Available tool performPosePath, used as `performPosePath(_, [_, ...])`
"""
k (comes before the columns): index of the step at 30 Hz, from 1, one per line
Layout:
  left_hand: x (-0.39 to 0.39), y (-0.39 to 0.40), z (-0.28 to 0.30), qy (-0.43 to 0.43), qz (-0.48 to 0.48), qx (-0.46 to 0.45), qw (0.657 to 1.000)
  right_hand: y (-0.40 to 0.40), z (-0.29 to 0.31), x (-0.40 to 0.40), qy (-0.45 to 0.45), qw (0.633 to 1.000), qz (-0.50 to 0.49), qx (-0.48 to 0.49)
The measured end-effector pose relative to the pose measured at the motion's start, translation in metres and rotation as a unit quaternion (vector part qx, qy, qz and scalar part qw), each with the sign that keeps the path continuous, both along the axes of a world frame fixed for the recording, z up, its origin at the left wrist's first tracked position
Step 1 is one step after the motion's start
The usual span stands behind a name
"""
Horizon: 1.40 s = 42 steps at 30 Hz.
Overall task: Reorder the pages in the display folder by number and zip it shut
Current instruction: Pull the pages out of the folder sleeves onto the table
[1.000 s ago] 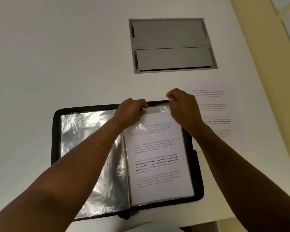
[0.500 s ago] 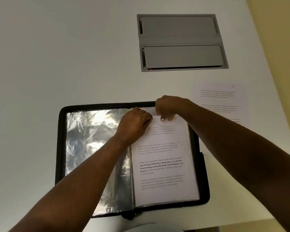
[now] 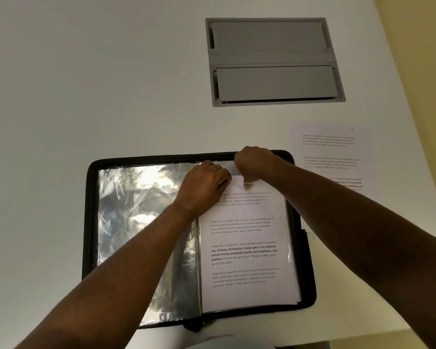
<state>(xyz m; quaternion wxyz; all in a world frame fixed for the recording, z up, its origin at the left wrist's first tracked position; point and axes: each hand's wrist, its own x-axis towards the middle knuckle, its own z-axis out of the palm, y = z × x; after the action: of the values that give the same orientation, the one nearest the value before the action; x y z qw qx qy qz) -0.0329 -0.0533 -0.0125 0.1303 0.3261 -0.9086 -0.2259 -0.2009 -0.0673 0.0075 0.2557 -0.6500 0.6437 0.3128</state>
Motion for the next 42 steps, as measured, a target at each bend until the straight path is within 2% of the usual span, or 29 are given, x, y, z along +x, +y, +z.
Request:
performPosePath(11, [-0.001,0.001,0.0,-0.026,-0.011,0.021,0.999,-0.005,0.002,-0.004,-0.023,0.999,-0.013,0.032])
performPosePath(21, [-0.005,0.003,-0.007,-0.071,-0.027,0.057,0.995,0.009,0.003,-0.003,0.073,0.997,-0.006,0.001])
performPosePath(25, [-0.008,0.005,-0.011,-0.095,-0.043,0.069,0.992,0.011,0.001,-0.008,0.083,0.996,-0.011,0.01])
performPosePath(33, [-0.013,0.006,-0.01,-0.086,-0.052,0.067,0.993,0.002,0.0,-0.021,0.01,0.999,-0.015,0.046])
performPosePath(37, [-0.016,0.002,-0.008,-0.065,-0.016,0.091,0.994,-0.02,0.021,-0.039,-0.034,0.999,-0.01,0.03])
performPosePath(42, [-0.023,-0.002,0.0,-0.04,0.017,0.109,0.993,-0.064,0.067,-0.07,-0.121,0.988,-0.085,-0.042])
